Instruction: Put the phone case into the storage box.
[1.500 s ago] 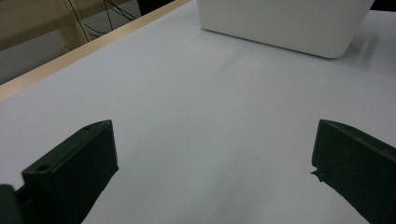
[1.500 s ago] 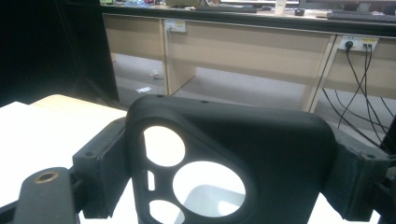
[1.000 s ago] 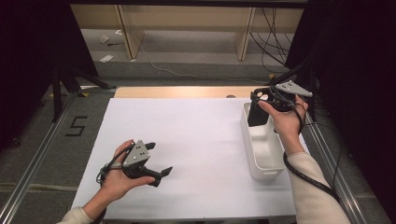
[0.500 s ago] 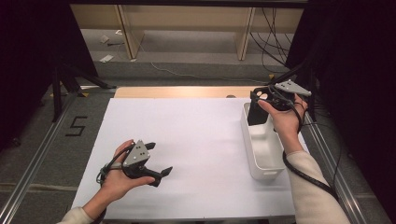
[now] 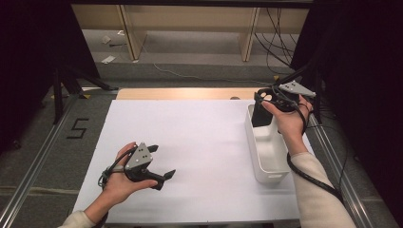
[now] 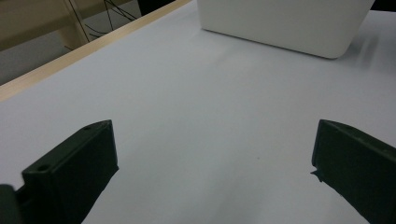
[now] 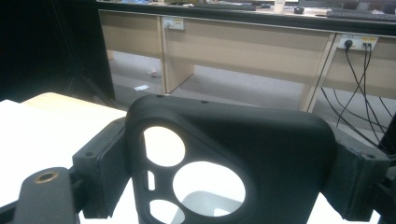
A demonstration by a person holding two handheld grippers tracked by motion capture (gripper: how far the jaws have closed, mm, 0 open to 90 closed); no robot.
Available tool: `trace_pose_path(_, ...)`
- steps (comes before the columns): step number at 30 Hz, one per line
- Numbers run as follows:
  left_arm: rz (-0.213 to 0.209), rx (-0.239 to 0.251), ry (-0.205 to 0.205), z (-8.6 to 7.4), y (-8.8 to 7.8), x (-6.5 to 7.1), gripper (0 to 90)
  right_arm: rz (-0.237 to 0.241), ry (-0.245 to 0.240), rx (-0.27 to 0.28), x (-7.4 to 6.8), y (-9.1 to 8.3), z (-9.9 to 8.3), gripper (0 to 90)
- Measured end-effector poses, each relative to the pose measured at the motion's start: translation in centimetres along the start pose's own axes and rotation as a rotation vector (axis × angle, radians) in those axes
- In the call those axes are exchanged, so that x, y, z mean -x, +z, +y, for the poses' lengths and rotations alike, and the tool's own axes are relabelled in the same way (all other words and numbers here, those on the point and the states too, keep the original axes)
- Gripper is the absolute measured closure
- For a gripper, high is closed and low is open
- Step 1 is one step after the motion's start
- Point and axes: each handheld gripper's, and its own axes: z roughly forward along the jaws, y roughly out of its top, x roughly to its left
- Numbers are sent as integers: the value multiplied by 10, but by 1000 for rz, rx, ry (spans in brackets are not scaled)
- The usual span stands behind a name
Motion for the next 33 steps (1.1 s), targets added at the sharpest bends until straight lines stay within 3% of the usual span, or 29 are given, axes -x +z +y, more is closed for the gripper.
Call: trace_pose_path(33, -2, 0, -1, 0, 0, 0, 0, -9, -3, -4, 3, 9, -1, 161)
